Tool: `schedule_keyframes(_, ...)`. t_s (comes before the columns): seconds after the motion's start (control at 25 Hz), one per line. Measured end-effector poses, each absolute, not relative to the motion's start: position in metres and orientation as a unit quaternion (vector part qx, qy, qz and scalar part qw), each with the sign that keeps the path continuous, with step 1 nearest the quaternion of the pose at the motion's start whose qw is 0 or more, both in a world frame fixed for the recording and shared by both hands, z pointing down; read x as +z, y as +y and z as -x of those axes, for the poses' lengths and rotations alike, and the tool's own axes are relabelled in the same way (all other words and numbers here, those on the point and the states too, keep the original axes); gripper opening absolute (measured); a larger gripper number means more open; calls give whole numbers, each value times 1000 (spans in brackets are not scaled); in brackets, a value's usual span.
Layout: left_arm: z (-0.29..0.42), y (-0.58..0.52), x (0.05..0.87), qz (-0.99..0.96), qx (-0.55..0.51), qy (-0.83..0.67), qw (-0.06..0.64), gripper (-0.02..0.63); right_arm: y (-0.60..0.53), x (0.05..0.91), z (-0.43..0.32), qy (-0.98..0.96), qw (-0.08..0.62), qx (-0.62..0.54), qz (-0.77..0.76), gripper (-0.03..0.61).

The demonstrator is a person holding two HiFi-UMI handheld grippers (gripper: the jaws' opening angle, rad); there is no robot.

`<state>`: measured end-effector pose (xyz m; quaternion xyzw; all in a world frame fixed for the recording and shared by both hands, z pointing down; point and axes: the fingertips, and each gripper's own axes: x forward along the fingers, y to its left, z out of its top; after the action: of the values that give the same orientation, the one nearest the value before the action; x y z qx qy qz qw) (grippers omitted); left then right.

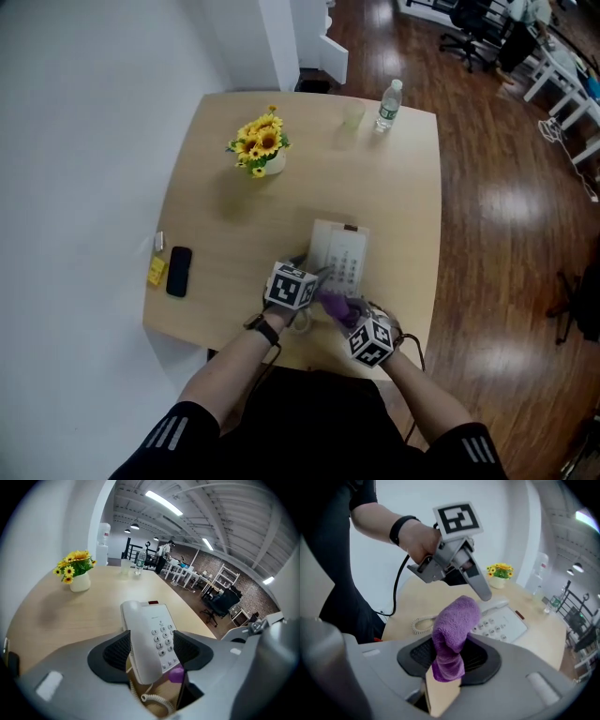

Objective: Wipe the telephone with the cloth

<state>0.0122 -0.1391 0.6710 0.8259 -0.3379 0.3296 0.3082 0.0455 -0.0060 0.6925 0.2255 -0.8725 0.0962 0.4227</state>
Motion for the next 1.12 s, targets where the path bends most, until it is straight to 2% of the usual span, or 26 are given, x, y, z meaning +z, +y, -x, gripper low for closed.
schedule_keyframes(0.12,-18,-148,693,-809,358,-352,306,285,-5,678,-70,-868,400,121,-268,143)
schedule_keyframes(0.32,-17,-170,717,-786,393,-401,259,287,-4,661,-101,-860,377,133,-318,143)
schedule_keyframes(0.44,-22,-179,722,-784,390,-414,249,264,-7,656,-111,-856,369,137,-334,143)
schedule_keyframes(0.8,-21,-171,727,-777,355,-411,319,233,-13,649,-115,-859,358,136,-340,144)
schedule_keyframes(1.12,-15,-159,681,-821,256,-370,353,212,-36,627,-109,-866,324,129,-357,144)
